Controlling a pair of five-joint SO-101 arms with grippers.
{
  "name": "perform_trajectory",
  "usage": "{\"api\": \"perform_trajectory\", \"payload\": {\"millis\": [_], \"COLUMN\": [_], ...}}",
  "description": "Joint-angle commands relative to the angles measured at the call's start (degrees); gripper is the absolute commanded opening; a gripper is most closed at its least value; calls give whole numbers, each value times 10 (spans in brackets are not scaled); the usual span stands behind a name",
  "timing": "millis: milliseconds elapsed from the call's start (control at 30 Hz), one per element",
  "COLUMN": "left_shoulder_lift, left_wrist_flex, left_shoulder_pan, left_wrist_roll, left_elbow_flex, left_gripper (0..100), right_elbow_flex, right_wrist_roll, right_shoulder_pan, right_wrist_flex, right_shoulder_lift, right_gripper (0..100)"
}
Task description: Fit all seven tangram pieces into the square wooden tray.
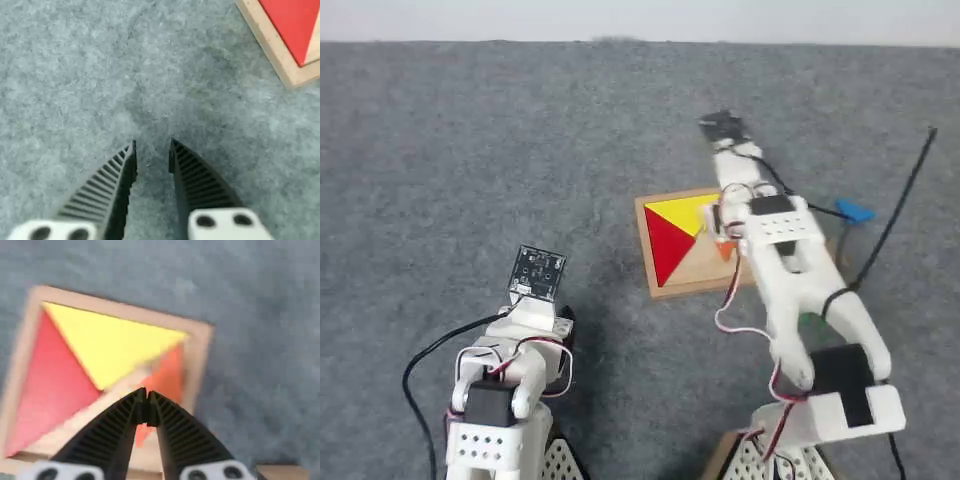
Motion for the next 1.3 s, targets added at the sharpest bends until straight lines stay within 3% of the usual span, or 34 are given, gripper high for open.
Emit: {"api": "perform_trajectory", "payload": {"millis": [0,300,533,933,1100,1267], "left_shoulder_lift": [-7,-7,-7,-7,-7,-7], "left_wrist_flex": [2,2,2,2,2,2], "left_shoulder_pan": [-4,-4,-4,-4,-4,-4], "left_wrist_roll": [5,5,5,5,5,5], "left_elbow_flex": [-7,-7,-7,-7,-7,-7], "left_gripper": [101,101,101,101,101,101], "right_elbow_flex": [-5,-48,-29,50,49,50], "right_wrist_roll": [9,19,18,18,18,18], "right_shoulder_pan": [10,-34,-109,-221,-183,-91], "right_wrist_flex": [-12,47,87,93,89,88], "right_shoulder_lift": [21,88,81,-44,-138,-197], "right_gripper": [7,6,6,6,6,6]}}
